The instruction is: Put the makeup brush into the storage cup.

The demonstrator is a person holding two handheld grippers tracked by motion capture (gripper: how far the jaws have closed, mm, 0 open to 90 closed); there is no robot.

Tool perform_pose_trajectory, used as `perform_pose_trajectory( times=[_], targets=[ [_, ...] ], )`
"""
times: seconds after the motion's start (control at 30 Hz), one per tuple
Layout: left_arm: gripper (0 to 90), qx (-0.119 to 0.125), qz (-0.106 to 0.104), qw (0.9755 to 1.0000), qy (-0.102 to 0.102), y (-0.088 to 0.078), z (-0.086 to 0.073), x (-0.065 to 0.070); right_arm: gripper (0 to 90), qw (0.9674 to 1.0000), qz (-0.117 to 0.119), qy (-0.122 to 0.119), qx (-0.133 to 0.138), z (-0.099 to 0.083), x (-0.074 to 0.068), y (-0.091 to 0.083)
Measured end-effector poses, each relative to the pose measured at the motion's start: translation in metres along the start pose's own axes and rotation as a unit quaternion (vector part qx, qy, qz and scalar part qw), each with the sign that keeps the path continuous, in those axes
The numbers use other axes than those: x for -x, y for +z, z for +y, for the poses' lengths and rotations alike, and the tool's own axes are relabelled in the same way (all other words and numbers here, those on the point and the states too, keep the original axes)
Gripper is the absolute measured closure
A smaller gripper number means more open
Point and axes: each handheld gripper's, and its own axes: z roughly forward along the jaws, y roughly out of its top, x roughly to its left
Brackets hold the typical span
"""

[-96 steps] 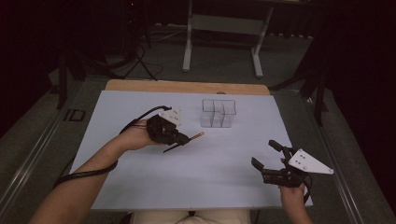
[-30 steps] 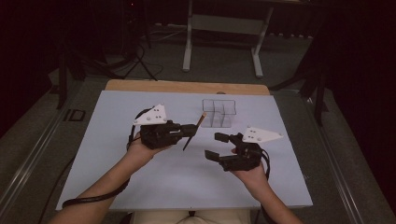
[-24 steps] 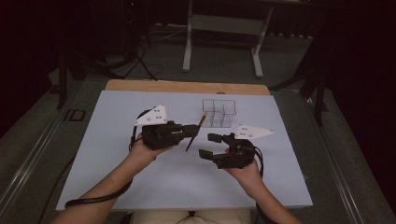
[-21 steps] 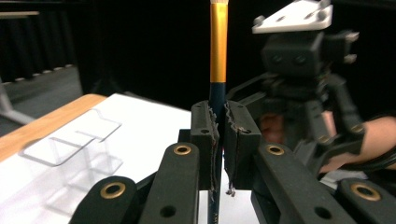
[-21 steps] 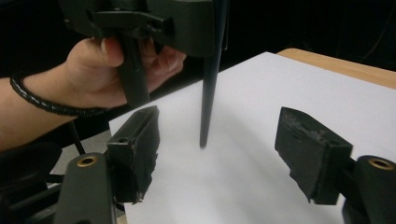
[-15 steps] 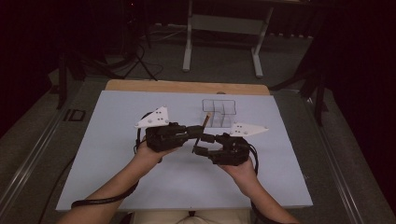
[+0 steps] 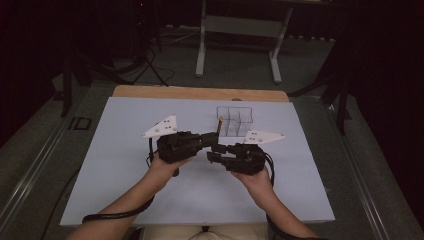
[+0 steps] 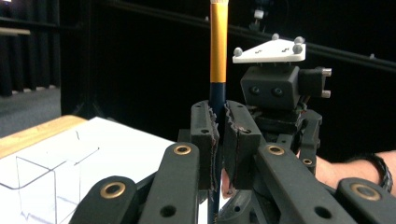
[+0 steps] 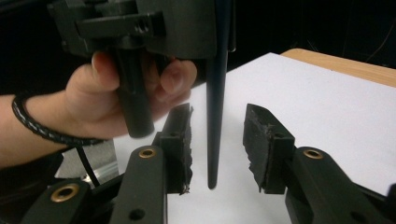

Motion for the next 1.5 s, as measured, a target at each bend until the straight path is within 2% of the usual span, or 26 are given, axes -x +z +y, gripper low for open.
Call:
perform_pose_trajectory(
  times=[0.3,0.4,0.47,0.5,0.6,0.77,0.83,0.87,0.93,1.0,1.1,1.2,1.3,1.4,1.5],
  targets=[
    [84.1,0.018,0.015,0.9997,0.012,-0.001,-0.003,0.003,77.2,1.0,0.0,-0.002,0.007,0.002,0.001,-0.003],
    [84.1,0.015,0.014,0.9998,0.009,-0.001,-0.004,0.002,79.6,1.0,-0.001,-0.003,0.008,0.003,0.001,-0.003],
    [84.1,0.015,0.011,0.9998,-0.002,0.0,-0.006,0.0,82.9,0.9999,-0.001,-0.011,0.005,0.004,0.0,-0.003],
    [84.1,0.01,0.011,0.9999,0.0,0.001,-0.006,0.0,83.6,0.9999,-0.001,-0.013,0.001,0.004,0.0,-0.002],
    [84.0,0.003,0.007,0.9999,0.008,0.002,-0.006,0.001,84.4,0.9997,-0.003,-0.023,-0.007,0.003,-0.001,-0.001],
    [83.3,-0.014,-0.013,0.9998,0.004,0.001,-0.003,0.0,84.8,0.9992,0.004,-0.036,-0.015,0.003,-0.002,-0.003],
    [78.6,-0.022,-0.015,0.9996,0.011,0.001,-0.001,0.001,84.9,0.9991,0.005,-0.037,-0.018,0.002,-0.002,-0.004],
    [74.1,-0.027,-0.013,0.9991,0.03,0.001,0.001,0.003,84.9,0.999,0.007,-0.039,-0.02,0.002,-0.002,-0.006],
    [71.9,-0.033,-0.016,0.9985,0.04,0.001,0.005,0.006,84.9,0.9988,0.01,-0.042,-0.023,0.001,-0.002,-0.006],
    [71.9,-0.036,-0.021,0.9985,0.036,0.0,0.009,0.006,84.9,0.9987,0.011,-0.043,-0.026,0.0,-0.002,-0.006],
    [72.1,-0.031,-0.017,0.9986,0.04,-0.001,0.013,0.006,84.9,0.9983,0.014,-0.048,-0.03,0.0,-0.003,-0.006],
    [73.6,-0.044,-0.027,0.9979,0.039,-0.002,0.021,0.005,85.0,0.9973,0.02,-0.056,-0.042,-0.003,-0.004,-0.005],
    [76.5,-0.052,-0.025,0.9974,0.043,-0.001,0.023,0.006,85.0,0.9971,0.023,-0.056,-0.047,-0.005,-0.004,-0.005],
    [78.5,-0.054,-0.037,0.9974,0.029,-0.001,0.024,0.004,85.0,0.9963,0.03,-0.06,-0.054,-0.007,-0.004,-0.004],
    [78.6,-0.052,-0.045,0.9974,0.025,-0.001,0.024,0.002,85.0,0.9952,0.034,-0.066,-0.064,-0.008,-0.005,-0.003]
  ],
)
